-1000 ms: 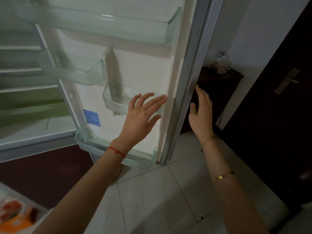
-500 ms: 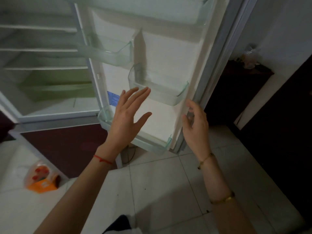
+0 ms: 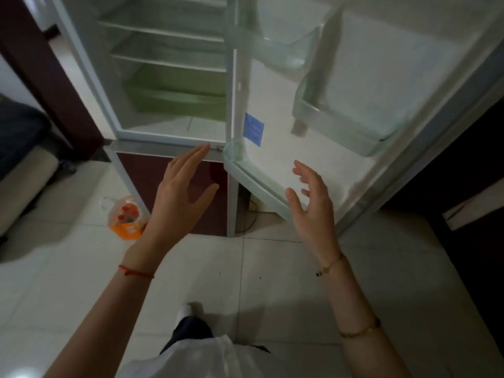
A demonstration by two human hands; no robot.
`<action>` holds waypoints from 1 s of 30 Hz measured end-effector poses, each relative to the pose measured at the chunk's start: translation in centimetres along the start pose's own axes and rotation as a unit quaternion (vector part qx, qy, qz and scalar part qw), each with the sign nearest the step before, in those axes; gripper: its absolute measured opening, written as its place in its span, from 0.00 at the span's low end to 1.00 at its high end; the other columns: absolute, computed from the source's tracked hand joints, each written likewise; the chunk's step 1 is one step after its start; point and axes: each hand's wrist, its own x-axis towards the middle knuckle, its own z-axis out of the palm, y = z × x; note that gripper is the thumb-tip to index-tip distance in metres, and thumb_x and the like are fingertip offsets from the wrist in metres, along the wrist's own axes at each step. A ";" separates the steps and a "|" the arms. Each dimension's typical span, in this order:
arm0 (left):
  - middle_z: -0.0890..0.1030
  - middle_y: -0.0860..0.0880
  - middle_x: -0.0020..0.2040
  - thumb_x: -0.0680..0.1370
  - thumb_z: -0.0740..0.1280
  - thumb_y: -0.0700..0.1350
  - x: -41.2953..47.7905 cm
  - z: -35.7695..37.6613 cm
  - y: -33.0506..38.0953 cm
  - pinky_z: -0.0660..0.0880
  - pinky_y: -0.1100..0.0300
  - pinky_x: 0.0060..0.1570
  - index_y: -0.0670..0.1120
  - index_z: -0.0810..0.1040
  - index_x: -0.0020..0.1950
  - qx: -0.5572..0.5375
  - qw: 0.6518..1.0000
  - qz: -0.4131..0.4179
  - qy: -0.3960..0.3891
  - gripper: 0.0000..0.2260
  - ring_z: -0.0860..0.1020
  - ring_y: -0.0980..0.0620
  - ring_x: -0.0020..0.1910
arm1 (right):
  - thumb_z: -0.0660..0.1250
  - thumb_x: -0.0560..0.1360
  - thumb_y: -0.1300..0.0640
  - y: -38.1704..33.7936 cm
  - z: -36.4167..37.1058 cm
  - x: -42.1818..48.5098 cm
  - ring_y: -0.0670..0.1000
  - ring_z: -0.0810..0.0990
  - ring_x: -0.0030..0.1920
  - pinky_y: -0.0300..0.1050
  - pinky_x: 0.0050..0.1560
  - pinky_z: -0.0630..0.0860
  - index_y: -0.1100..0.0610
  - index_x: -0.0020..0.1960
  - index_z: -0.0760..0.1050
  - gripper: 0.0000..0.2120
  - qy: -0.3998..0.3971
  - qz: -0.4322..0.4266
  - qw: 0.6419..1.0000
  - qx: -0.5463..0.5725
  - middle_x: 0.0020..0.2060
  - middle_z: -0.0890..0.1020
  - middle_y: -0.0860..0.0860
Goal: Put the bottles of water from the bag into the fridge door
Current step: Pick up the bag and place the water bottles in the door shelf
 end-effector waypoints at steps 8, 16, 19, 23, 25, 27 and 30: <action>0.70 0.53 0.73 0.77 0.70 0.45 -4.4 -5.5 -5.7 0.65 0.57 0.73 0.50 0.65 0.77 0.020 0.991 -0.129 0.033 0.29 0.68 0.52 0.73 | 0.64 0.78 0.63 -2.1 8.1 0.6 0.51 0.72 0.67 0.53 0.69 0.69 0.59 0.72 0.67 0.23 -0.084 -0.021 0.996 0.023 0.66 0.74 0.51; 0.71 0.49 0.74 0.78 0.69 0.47 -7.5 -12.7 -13.8 0.70 0.52 0.68 0.50 0.64 0.77 0.052 0.974 -0.213 0.048 0.29 0.71 0.49 0.72 | 0.64 0.78 0.62 -6.2 18.6 1.3 0.48 0.72 0.67 0.53 0.69 0.70 0.56 0.72 0.67 0.23 -0.182 -0.026 0.982 0.045 0.64 0.74 0.48; 0.71 0.50 0.74 0.78 0.68 0.47 -8.5 -15.8 -17.0 0.68 0.56 0.67 0.50 0.65 0.77 0.069 0.968 -0.236 0.054 0.28 0.71 0.49 0.72 | 0.64 0.78 0.62 -8.2 23.1 1.4 0.50 0.72 0.66 0.54 0.68 0.71 0.55 0.72 0.67 0.23 -0.208 -0.025 0.977 0.040 0.65 0.74 0.48; 0.72 0.47 0.74 0.78 0.69 0.45 -9.6 -19.6 -21.2 0.67 0.58 0.67 0.48 0.65 0.77 0.089 0.960 -0.260 0.057 0.28 0.72 0.47 0.71 | 0.65 0.78 0.62 -11.1 29.0 1.4 0.49 0.72 0.66 0.51 0.68 0.71 0.56 0.72 0.68 0.22 -0.245 -0.029 0.968 0.044 0.66 0.74 0.50; 0.71 0.47 0.74 0.78 0.68 0.45 -10.0 -21.2 -23.1 0.67 0.56 0.68 0.47 0.65 0.77 0.088 0.956 -0.276 0.052 0.28 0.71 0.47 0.71 | 0.64 0.78 0.62 -12.4 31.6 1.4 0.49 0.72 0.67 0.49 0.68 0.71 0.56 0.72 0.68 0.23 -0.261 -0.025 0.964 0.048 0.66 0.74 0.50; 0.71 0.47 0.74 0.78 0.68 0.45 -10.5 -22.4 -24.9 0.67 0.57 0.68 0.48 0.64 0.77 0.086 0.952 -0.289 0.052 0.28 0.71 0.47 0.72 | 0.64 0.78 0.62 -13.4 34.0 1.5 0.49 0.71 0.68 0.47 0.68 0.71 0.55 0.72 0.67 0.23 -0.276 -0.013 0.960 0.051 0.67 0.73 0.50; 0.72 0.48 0.73 0.78 0.68 0.44 -10.9 -23.8 -27.6 0.66 0.58 0.68 0.47 0.65 0.77 0.078 0.948 -0.303 0.057 0.27 0.71 0.48 0.71 | 0.64 0.79 0.62 -14.3 37.1 1.7 0.49 0.70 0.68 0.47 0.68 0.70 0.55 0.72 0.67 0.23 -0.296 0.002 0.954 0.050 0.68 0.73 0.50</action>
